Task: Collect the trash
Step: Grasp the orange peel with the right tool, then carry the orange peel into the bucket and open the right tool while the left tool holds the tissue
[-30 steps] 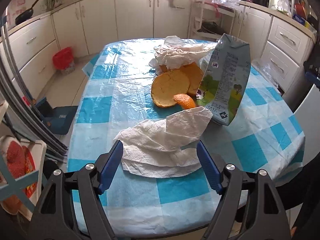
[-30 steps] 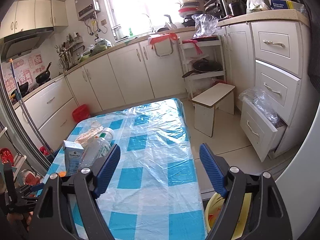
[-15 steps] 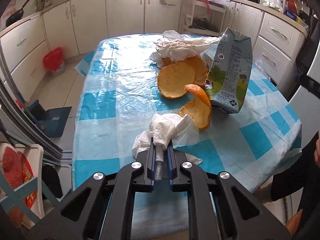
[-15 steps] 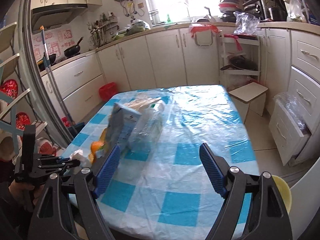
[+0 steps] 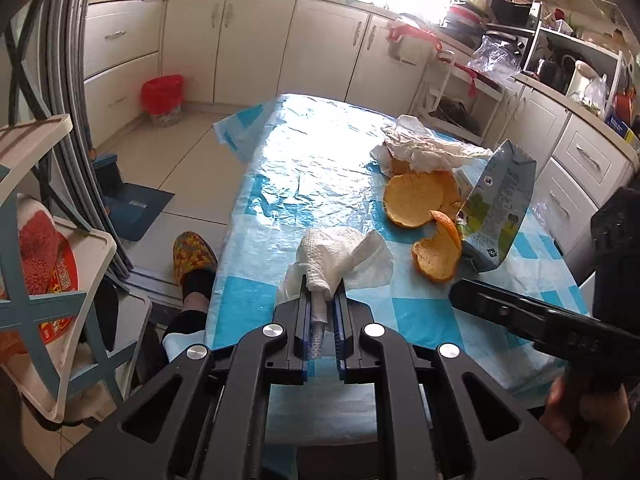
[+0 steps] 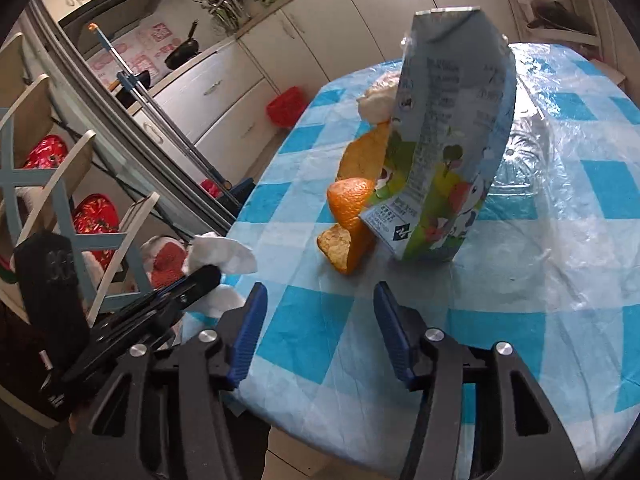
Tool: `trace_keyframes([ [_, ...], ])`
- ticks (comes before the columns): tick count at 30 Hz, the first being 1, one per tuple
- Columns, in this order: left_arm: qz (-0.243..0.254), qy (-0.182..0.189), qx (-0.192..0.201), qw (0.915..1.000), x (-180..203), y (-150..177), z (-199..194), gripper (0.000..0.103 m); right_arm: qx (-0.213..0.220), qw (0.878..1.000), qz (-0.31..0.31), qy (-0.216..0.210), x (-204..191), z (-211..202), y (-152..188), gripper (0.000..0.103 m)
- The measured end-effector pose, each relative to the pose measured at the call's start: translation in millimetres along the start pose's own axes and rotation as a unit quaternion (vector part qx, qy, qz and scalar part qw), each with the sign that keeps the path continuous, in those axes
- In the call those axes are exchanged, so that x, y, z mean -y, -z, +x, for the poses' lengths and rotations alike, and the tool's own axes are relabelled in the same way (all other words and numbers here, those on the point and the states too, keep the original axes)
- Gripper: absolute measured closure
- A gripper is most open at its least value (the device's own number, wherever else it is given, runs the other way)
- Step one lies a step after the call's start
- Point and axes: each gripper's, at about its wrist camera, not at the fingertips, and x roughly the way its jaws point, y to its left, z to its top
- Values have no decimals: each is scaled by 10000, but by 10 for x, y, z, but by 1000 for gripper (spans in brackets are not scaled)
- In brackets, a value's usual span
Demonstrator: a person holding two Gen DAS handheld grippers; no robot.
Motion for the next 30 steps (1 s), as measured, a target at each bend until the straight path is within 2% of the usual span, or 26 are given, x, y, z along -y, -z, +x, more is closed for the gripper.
trace_keyframes([
  [6, -31, 149, -5, 9999, -14, 13, 32, 94, 383, 9974, 64, 615, -65, 164, -73, 58],
  [8, -24, 189, 2, 9998, -9, 13, 36, 94, 462, 9962, 95, 736, -80, 210, -118, 63],
  [10, -12, 217, 15, 9998, -2, 17, 33, 94, 509, 9954, 148, 792, -62, 223, -153, 71],
  [12, -17, 242, 19, 9997, -7, 18, 39, 94, 481, 9956, 136, 796, -67, 246, -182, 88],
  [14, -33, 258, 12, 9997, -24, 23, 48, 94, 386, 9964, 43, 759, -66, 249, -184, 97],
  [23, 103, 231, 40, 9997, 37, 35, 46, 94, 94, 9989, -352, 309, -103, -93, 150, 97],
  [26, 289, 254, 76, 9992, 158, 30, -1, 94, 131, 9984, -427, 336, -23, -316, 271, 97],
  [30, 468, 496, 65, 9976, 401, 41, -108, 94, 323, 9976, -407, 464, 119, -645, 319, 97],
])
